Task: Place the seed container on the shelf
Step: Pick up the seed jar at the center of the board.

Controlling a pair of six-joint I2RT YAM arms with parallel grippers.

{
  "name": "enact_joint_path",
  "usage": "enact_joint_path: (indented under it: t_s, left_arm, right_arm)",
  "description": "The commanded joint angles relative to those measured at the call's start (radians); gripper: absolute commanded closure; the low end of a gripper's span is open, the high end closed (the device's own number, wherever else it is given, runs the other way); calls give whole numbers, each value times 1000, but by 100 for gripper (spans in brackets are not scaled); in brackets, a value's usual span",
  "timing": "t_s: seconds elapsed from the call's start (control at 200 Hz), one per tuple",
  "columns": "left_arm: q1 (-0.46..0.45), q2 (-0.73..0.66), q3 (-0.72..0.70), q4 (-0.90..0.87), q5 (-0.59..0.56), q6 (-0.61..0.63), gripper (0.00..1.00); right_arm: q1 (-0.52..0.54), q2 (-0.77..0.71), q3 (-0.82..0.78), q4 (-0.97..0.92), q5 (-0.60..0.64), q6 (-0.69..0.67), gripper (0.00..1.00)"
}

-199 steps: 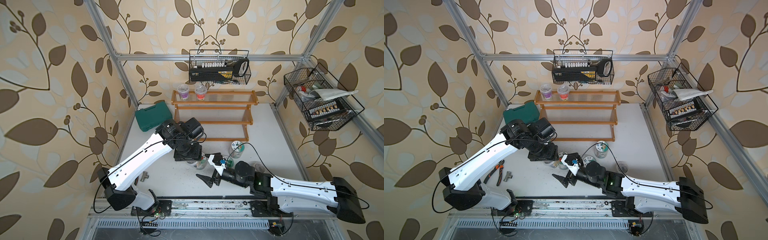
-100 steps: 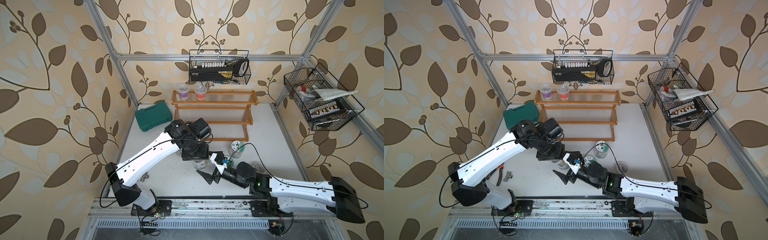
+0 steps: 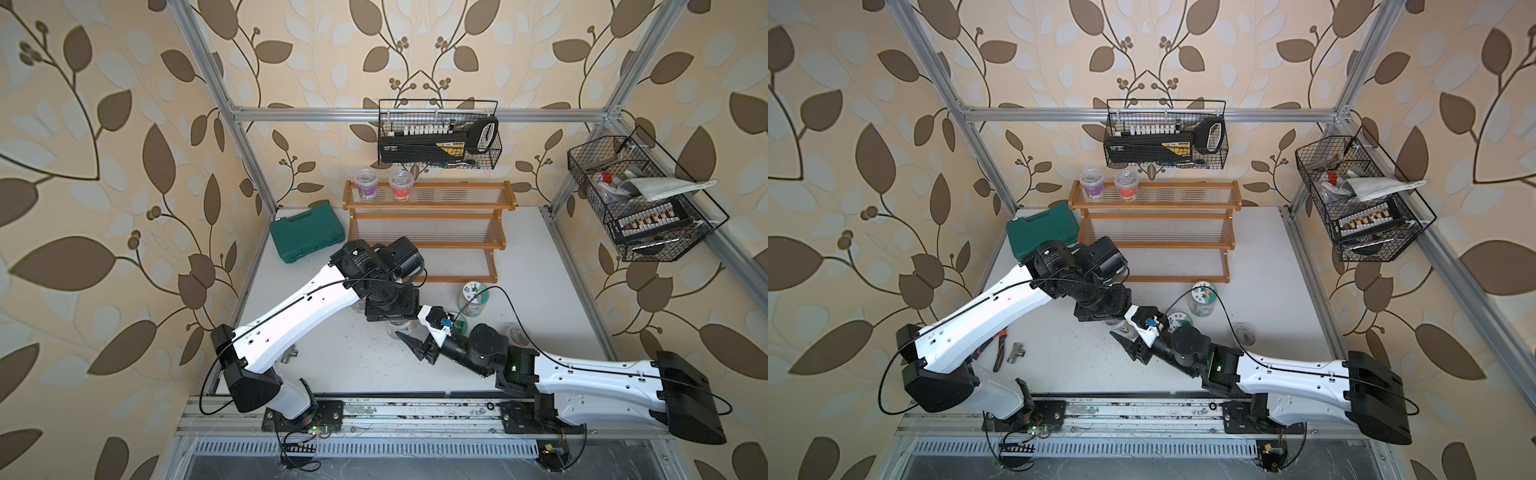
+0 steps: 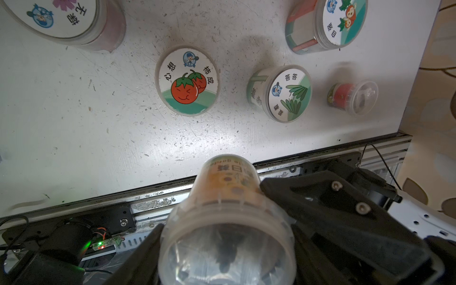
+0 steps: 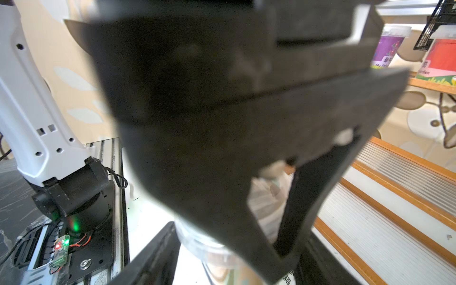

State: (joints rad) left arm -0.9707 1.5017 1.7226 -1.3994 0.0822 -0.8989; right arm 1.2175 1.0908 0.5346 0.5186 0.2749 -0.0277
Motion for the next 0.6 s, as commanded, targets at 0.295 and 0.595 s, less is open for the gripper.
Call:
enact_joint_path:
  t_s: [0.295, 0.595]
  left_arm:
    - [-11, 2, 43, 13, 15, -8, 45]
    - [-11, 8, 46, 20, 28, 4, 45]
  right_arm:
    - [7, 36, 11, 2, 11, -23, 36]
    - [7, 41, 16, 3, 11, -26, 45]
